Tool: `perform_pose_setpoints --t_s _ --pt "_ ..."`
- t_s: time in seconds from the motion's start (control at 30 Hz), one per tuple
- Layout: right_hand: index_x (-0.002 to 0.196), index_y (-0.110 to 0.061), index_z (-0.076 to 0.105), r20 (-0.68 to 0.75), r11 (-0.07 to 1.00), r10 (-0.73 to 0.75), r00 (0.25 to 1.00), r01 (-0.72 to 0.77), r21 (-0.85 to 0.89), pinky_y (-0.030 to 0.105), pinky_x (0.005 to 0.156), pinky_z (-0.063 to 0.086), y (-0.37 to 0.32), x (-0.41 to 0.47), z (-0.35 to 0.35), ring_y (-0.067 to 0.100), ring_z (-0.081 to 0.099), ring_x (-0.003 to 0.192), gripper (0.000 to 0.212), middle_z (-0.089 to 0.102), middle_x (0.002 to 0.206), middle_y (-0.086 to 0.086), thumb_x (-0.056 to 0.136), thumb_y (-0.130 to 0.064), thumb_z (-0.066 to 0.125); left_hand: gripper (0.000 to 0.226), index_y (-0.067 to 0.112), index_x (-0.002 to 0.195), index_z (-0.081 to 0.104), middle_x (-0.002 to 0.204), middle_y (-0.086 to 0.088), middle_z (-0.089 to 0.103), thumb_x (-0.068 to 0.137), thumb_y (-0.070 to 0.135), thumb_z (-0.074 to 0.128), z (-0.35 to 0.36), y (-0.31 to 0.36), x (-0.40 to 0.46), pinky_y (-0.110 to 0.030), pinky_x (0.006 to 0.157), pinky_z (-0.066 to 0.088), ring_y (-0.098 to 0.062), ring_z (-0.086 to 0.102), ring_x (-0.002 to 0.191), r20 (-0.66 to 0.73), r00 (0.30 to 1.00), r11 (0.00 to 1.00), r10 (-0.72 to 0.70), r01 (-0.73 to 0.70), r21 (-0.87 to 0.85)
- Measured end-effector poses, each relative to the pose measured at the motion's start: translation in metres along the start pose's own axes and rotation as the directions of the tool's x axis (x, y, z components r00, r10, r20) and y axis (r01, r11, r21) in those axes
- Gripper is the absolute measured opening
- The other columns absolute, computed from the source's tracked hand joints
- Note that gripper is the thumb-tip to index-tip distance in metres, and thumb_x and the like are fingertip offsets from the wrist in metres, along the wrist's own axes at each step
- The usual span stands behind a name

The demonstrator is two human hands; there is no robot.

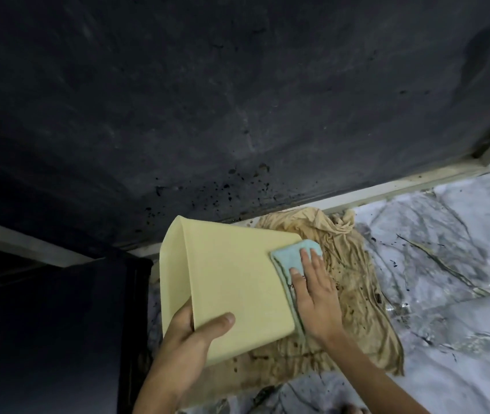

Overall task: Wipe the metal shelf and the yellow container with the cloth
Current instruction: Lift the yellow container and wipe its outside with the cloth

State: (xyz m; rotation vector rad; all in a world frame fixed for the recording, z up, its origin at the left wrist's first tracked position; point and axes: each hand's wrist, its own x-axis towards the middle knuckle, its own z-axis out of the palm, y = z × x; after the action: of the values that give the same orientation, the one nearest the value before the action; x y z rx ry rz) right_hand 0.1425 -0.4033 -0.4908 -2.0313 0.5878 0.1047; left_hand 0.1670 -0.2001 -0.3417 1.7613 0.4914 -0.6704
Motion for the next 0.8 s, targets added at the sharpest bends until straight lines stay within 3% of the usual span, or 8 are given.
perform_pose_setpoints --t_s 0.13,0.3,0.37,0.47,0.57,0.63,0.7,0.8 --pt "0.148 -0.052 -0.010 0.084 0.970 -0.198 0.977 0.208 -0.127 0.029 0.116 -0.023 -0.045 -0.044 0.014 -0.004 -0.030 0.142 0.057 -0.022 0.160 -0.021 0.092 -0.063 -0.004 0.031 0.018 0.108 0.080 0.104 -0.002 0.087 0.080 0.007 0.084 0.002 0.003 -0.001 -0.047 0.105 0.055 -0.028 0.078 0.107 -0.006 1.000 1.000 -0.002 0.002 -0.003" --pt "0.153 -0.048 0.004 0.127 0.889 -0.426 0.896 0.441 -0.128 0.034 0.121 -0.010 -0.061 -0.044 0.016 0.003 -0.012 0.150 0.054 -0.003 0.165 -0.017 0.100 -0.057 0.011 0.031 0.014 0.114 0.079 0.108 -0.006 0.086 0.089 -0.002 0.072 0.001 0.003 -0.002 -0.035 0.086 0.062 -0.022 0.082 0.101 0.016 0.999 0.999 0.030 -0.029 -0.022" --pt "0.153 -0.046 0.005 0.107 0.899 -0.403 0.909 0.415 -0.139 0.040 0.123 -0.002 -0.034 -0.031 0.006 0.003 -0.009 0.151 0.057 -0.001 0.165 -0.017 0.099 -0.061 0.013 0.030 0.010 0.111 0.078 0.102 -0.006 0.087 0.087 -0.007 0.071 0.000 0.003 -0.002 -0.027 0.074 0.061 -0.022 0.082 0.095 -0.004 1.000 0.999 0.029 -0.029 -0.040" --pt "0.153 -0.046 0.007 0.039 0.957 -0.262 0.964 0.265 -0.118 0.043 0.124 0.002 0.001 -0.012 -0.005 -0.003 -0.010 0.148 0.061 -0.001 0.164 -0.020 0.095 -0.067 0.008 0.035 0.012 0.106 0.079 0.097 -0.005 0.087 0.076 -0.007 0.080 0.000 0.011 -0.004 -0.033 0.078 0.055 -0.027 0.077 0.102 0.012 0.999 0.999 -0.036 0.036 -0.002" --pt "0.152 -0.046 0.017 -0.015 0.987 -0.158 0.987 0.158 0.027 0.038 0.124 0.008 0.016 0.000 -0.005 -0.009 -0.003 0.147 0.062 0.009 0.162 -0.024 0.094 -0.068 0.019 0.041 0.014 0.116 0.073 0.104 -0.007 0.086 0.085 -0.012 0.072 -0.007 0.032 0.001 -0.036 0.077 0.056 -0.030 0.075 0.105 0.129 0.972 0.978 -0.197 0.186 0.095" --pt "0.151 -0.049 0.019 0.003 0.984 -0.125 0.992 0.124 0.131 0.036 0.124 0.010 0.024 0.005 -0.008 -0.010 0.000 0.147 0.061 0.011 0.160 -0.029 0.094 -0.070 0.022 0.044 0.015 0.125 0.070 0.113 -0.011 0.084 0.084 0.003 0.080 -0.010 0.058 0.010 -0.044 0.084 0.061 -0.041 0.073 0.115 0.238 0.928 0.945 -0.287 0.234 0.229" --pt "0.148 -0.053 0.023 0.016 0.971 -0.143 0.990 0.137 0.198 0.033 0.123 0.013 0.031 0.008 -0.013 -0.008 0.006 0.147 0.051 0.015 0.159 -0.030 0.099 -0.063 0.029 0.048 0.010 0.126 0.072 0.121 -0.019 0.081 0.082 0.026 0.083 -0.012 0.082 0.029 -0.055 0.100 0.058 -0.045 0.070 0.121 0.238 0.924 0.929 -0.299 0.225 0.295" --pt "0.145 -0.053 0.032 -0.015 0.947 -0.205 0.979 0.202 0.249 0.025 0.119 0.019 0.035 0.010 -0.016 -0.005 0.016 0.147 0.044 0.025 0.159 -0.025 0.104 -0.041 0.040 0.053 -0.002 0.116 0.071 0.119 -0.028 0.074 0.091 0.045 0.071 -0.006 0.112 0.060 -0.053 0.104 0.054 -0.038 0.070 0.104 0.043 0.985 0.983 -0.170 0.166 0.073"
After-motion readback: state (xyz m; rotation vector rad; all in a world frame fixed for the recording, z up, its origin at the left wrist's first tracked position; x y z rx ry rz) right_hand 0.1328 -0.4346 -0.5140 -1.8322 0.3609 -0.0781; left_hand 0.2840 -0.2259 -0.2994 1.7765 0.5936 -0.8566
